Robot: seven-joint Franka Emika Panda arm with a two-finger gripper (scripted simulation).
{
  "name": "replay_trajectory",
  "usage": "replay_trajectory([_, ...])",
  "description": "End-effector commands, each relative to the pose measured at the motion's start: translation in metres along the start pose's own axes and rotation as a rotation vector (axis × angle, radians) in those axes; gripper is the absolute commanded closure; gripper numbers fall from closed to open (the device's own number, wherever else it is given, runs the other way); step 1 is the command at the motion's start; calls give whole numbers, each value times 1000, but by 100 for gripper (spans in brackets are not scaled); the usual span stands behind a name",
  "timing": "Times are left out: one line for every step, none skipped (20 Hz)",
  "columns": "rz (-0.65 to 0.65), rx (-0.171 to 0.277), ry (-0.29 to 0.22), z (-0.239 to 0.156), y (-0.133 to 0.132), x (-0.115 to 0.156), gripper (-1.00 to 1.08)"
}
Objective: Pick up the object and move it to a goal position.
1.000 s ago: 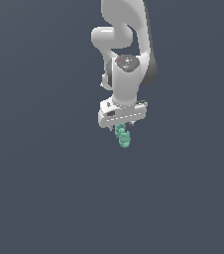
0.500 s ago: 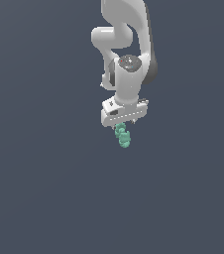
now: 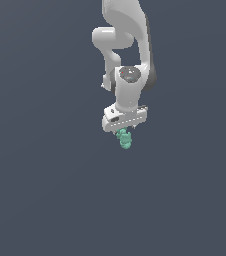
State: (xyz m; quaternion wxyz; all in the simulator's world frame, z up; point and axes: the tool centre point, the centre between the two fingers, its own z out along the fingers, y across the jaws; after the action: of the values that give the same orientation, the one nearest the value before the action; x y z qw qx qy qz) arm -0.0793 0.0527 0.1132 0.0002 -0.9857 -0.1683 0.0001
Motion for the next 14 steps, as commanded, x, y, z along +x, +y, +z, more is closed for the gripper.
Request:
replay_trajectory([-1,0,0,10,0,0,-92])
replay_trajectory([-1,0,0,13,0,0,-92])
replay_trajectory([-1,0,0,15,0,0,-92])
replay_trajectory([-1,0,0,16,0,0,-92])
replay_trajectory([-1,0,0,17,0,0,-92])
replay_trajectory([-1,0,0,18,0,0,-92])
replay_trajectory([-1,0,0,18,0,0,108])
replay_trajectory([-1,0,0,18,0,0,108])
replay_trajectory([-1,0,0,18,0,0,108])
replay_trajectory([-1,0,0,18,0,0,108])
replay_trajectory([-1,0,0,18,0,0,108])
replay_trajectory([-1,0,0,18,0,0,108])
replay_trajectory([-1,0,0,18,0,0,108])
replay_trajectory([-1,0,0,18,0,0,108])
